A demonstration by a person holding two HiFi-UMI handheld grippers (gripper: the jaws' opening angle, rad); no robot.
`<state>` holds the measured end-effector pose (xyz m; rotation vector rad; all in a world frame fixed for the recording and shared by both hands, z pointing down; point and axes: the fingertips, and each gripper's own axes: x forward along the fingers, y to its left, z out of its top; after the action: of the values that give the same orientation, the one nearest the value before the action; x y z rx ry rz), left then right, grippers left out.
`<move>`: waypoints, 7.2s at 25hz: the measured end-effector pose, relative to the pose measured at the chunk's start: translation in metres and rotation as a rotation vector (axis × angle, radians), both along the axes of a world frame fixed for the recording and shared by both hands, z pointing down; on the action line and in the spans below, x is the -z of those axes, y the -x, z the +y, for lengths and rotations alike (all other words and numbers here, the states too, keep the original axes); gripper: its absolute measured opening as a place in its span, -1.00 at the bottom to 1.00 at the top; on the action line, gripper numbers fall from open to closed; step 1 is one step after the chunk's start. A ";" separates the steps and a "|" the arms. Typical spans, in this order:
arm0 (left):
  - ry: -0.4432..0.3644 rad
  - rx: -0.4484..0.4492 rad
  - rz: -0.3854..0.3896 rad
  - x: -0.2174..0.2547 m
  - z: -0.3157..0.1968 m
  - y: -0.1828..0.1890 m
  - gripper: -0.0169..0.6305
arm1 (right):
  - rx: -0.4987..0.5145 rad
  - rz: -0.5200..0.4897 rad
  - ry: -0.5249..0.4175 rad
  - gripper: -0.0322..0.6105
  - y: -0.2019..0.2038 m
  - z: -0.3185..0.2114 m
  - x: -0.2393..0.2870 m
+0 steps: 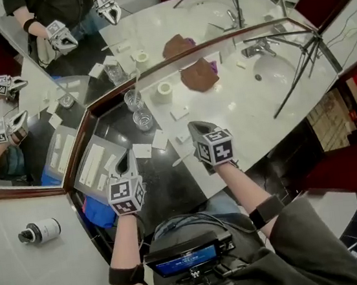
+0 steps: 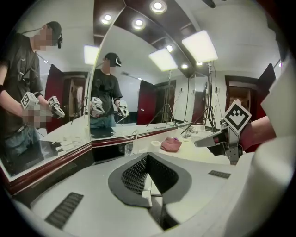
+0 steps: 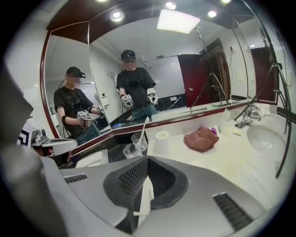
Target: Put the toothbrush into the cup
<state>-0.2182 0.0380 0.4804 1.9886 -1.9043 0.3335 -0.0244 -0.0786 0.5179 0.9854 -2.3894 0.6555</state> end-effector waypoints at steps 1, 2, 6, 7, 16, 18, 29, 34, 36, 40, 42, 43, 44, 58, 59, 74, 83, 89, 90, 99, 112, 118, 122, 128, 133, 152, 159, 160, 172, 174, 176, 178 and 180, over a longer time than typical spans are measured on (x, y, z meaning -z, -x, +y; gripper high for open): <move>0.006 -0.003 0.004 -0.003 0.005 -0.002 -0.94 | -0.016 0.010 0.021 -0.87 -0.011 0.007 -0.008; 0.011 -0.004 0.009 -0.007 0.009 -0.004 -0.94 | -0.036 0.019 0.041 -0.87 -0.022 0.014 -0.015; 0.023 0.015 0.041 -0.016 0.025 -0.003 -0.94 | -0.104 0.046 0.101 -0.87 -0.058 0.037 -0.038; 0.025 0.019 0.047 -0.017 0.028 -0.003 -0.94 | -0.116 0.052 0.114 -0.87 -0.065 0.042 -0.044; 0.012 -0.002 0.043 -0.016 0.038 -0.015 -0.94 | -0.203 0.049 0.180 -0.87 -0.086 0.064 -0.062; 0.012 0.000 0.049 -0.016 0.038 -0.016 -0.94 | -0.216 0.050 0.192 -0.87 -0.086 0.066 -0.068; 0.056 -0.017 0.047 -0.031 0.039 -0.015 -0.94 | -0.305 0.074 0.350 -0.52 -0.071 0.083 -0.124; 0.088 -0.037 0.050 -0.043 0.033 -0.019 -0.94 | -0.354 0.096 0.383 -0.42 -0.052 0.075 -0.140; 0.102 -0.045 0.049 -0.048 0.031 -0.022 -0.94 | -0.376 0.096 0.416 -0.37 -0.046 0.073 -0.149; 0.124 -0.051 0.048 -0.055 0.025 -0.026 -0.94 | -0.437 0.142 0.447 -0.36 -0.047 0.064 -0.159; 0.134 -0.053 0.051 -0.058 0.022 -0.027 -0.94 | -0.463 0.166 0.462 -0.36 -0.049 0.061 -0.165; 0.140 -0.055 0.052 -0.060 0.021 -0.027 -0.94 | -0.471 0.171 0.463 -0.36 -0.049 0.059 -0.167; 0.144 -0.056 0.053 -0.061 0.020 -0.027 -0.94 | -0.476 0.176 0.456 -0.36 -0.050 0.055 -0.168; 0.170 -0.053 0.058 -0.073 0.008 -0.022 -0.94 | -0.469 0.282 0.468 -0.39 -0.053 0.050 -0.191; 0.171 -0.053 0.058 -0.073 0.008 -0.022 -0.94 | -0.470 0.276 0.471 -0.46 -0.053 0.051 -0.194; 0.173 -0.064 0.061 -0.074 0.015 -0.027 -0.94 | -0.440 0.281 0.438 -0.78 -0.070 0.047 -0.183; 0.154 -0.069 0.069 -0.068 0.018 -0.035 -0.94 | -0.384 0.213 0.327 -0.78 -0.079 0.033 -0.146; 0.133 -0.069 0.079 -0.058 0.020 -0.040 -0.94 | -0.343 0.185 0.252 -0.78 -0.092 0.030 -0.126; 0.127 -0.068 0.081 -0.056 0.021 -0.040 -0.94 | -0.337 0.175 0.235 -0.78 -0.093 0.029 -0.120; 0.078 -0.014 0.099 -0.044 0.029 -0.035 -0.94 | -0.235 0.064 0.094 -0.78 -0.095 0.026 -0.082; 0.084 0.083 0.086 -0.044 0.031 -0.056 -0.94 | -0.048 -0.061 -0.059 -0.78 -0.087 0.001 -0.041; 0.103 0.131 0.072 -0.047 0.031 -0.060 -0.94 | 0.079 -0.156 -0.124 -0.78 -0.052 -0.017 -0.015; 0.101 0.180 0.065 -0.045 0.025 -0.056 -0.94 | 0.170 -0.232 -0.162 -0.78 -0.013 -0.036 0.008; 0.077 0.230 0.058 -0.035 0.004 -0.044 -0.94 | 0.295 -0.367 -0.198 -0.78 0.054 -0.060 0.045; 0.058 0.259 0.050 -0.037 -0.020 -0.037 -0.94 | 0.367 -0.481 -0.213 -0.78 0.103 -0.079 0.067; 0.032 0.358 0.051 -0.086 -0.043 -0.013 -0.94 | 0.408 -0.624 -0.184 -0.78 0.192 -0.097 0.039; 0.021 0.371 0.064 -0.095 -0.042 -0.011 -0.94 | 0.397 -0.593 -0.182 -0.78 0.200 -0.102 0.019; 0.022 0.372 0.065 -0.096 -0.042 -0.011 -0.94 | 0.392 -0.587 -0.176 -0.78 0.200 -0.103 0.015; 0.033 0.382 0.075 -0.104 -0.032 -0.003 -0.94 | 0.395 -0.476 -0.161 -0.77 0.204 -0.097 -0.024; 0.034 0.384 0.075 -0.104 -0.030 -0.001 -0.94 | 0.392 -0.449 -0.157 -0.76 0.204 -0.096 -0.031; 0.034 0.385 0.076 -0.104 -0.029 0.001 -0.94 | 0.389 -0.428 -0.153 -0.76 0.203 -0.095 -0.036; 0.034 0.387 0.078 -0.104 -0.029 0.003 -0.94 | 0.381 -0.412 -0.147 -0.75 0.203 -0.097 -0.040; 0.036 0.389 0.080 -0.104 -0.028 0.004 -0.94 | 0.373 -0.395 -0.140 -0.63 0.203 -0.098 -0.043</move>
<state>-0.2224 0.0102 0.5846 1.5368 -2.1553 0.1767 -0.2277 -0.1767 0.5613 0.4629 -2.8951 0.5877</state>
